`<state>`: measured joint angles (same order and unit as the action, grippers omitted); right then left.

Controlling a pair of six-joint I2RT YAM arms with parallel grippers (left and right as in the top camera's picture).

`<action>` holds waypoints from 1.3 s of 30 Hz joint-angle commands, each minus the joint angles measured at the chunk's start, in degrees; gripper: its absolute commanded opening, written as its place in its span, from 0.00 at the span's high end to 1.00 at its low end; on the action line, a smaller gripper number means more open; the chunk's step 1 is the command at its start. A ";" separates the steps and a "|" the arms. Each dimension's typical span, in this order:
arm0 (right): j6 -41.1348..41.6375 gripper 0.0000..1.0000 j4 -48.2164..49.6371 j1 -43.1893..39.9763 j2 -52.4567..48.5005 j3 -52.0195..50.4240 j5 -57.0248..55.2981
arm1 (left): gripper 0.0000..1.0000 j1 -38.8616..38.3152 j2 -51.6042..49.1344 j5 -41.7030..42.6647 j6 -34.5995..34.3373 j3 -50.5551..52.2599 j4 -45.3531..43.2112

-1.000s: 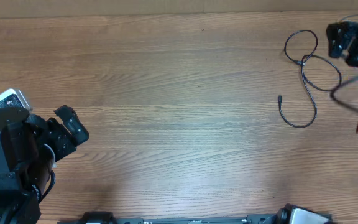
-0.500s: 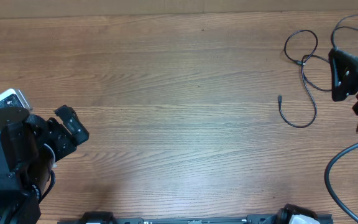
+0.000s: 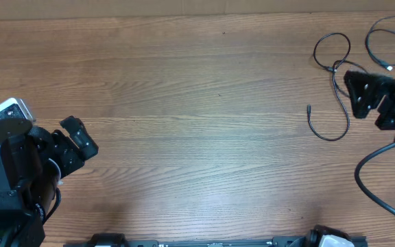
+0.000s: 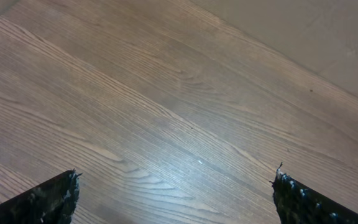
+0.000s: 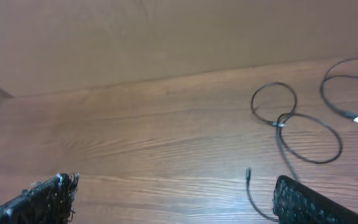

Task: Untangle cables

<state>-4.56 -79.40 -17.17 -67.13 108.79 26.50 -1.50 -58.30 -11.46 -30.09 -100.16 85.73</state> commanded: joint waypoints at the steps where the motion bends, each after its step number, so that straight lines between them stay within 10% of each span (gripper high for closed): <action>1: -3.06 0.00 -1.07 0.17 0.85 0.87 5.31 | 0.00 -0.31 -0.17 -1.14 -0.79 -0.28 -0.22; 16: -11.85 0.00 -2.69 0.17 6.51 -9.07 8.13 | 0.00 -0.31 -0.17 -1.14 -0.79 -0.28 -0.24; 39: 0.11 0.00 53.88 0.17 47.47 -74.95 17.79 | 0.01 -0.31 -0.17 -1.11 -0.79 -0.28 -0.24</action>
<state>-9.82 -27.55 -17.17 -20.27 36.99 43.42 -1.50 -58.30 -11.86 -30.09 -100.12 85.73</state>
